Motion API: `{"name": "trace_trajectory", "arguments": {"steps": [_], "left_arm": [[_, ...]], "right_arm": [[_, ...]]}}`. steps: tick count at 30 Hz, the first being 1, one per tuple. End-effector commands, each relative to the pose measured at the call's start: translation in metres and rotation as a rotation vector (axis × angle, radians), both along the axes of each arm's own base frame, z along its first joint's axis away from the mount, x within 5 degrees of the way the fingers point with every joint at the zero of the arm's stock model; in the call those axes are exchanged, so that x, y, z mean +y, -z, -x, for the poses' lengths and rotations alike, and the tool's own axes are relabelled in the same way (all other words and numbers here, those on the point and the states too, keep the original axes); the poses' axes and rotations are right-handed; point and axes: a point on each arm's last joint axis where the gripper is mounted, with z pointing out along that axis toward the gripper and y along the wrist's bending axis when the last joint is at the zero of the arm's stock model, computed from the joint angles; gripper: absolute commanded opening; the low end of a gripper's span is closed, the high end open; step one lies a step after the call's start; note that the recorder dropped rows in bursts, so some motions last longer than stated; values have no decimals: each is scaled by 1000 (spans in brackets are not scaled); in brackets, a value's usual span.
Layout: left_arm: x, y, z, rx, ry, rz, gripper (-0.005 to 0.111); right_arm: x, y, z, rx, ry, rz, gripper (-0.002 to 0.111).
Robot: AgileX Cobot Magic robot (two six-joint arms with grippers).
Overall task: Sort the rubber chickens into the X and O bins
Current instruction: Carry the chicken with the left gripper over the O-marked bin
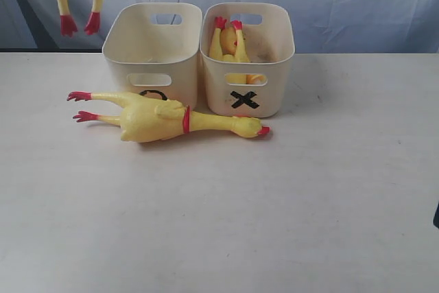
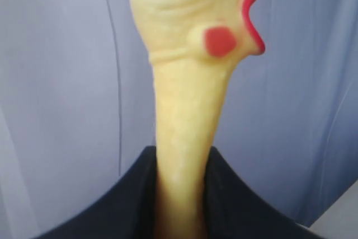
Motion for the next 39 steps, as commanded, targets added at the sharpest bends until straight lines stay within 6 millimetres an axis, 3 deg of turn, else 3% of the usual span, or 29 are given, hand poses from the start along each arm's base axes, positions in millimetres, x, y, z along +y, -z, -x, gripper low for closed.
{"name": "trace_trajectory", "arguments": {"steps": [1,28,39], "left_arm": [[-13,1,-5,14,31,47,0],[-7,25,-28,101,-38,112,0],[-3,19,-41,98,-72,173,0]], "right_arm": [[0,0,-1,-6,12,-7,-1],[-1,0,-1,-12,19,-12,-1],[-1,-1,-2,-14,22,-14,-1]]}}
